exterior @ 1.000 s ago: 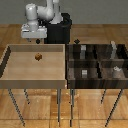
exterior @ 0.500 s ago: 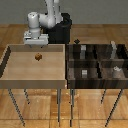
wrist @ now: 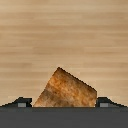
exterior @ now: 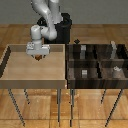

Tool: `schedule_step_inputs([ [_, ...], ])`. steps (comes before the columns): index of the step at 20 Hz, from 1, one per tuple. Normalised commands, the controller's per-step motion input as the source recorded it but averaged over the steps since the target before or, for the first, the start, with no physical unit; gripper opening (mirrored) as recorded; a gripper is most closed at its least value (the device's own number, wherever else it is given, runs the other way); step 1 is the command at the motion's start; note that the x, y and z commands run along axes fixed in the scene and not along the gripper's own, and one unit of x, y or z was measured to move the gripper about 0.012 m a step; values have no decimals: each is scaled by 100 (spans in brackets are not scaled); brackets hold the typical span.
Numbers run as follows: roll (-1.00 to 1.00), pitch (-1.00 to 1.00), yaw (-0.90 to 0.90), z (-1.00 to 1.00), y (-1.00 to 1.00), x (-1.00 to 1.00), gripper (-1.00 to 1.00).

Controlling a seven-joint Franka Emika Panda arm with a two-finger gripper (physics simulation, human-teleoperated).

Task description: Place the loaf of bread into the appropriate compartment.

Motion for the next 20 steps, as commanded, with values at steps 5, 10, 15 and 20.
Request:
schedule_step_inputs([
  [5,0,0,0,0,0,0,-100],
  [10,0,0,0,20,0,0,-100],
  [15,0,0,0,100,0,0,-100],
  [20,0,0,0,100,0,0,-100],
])
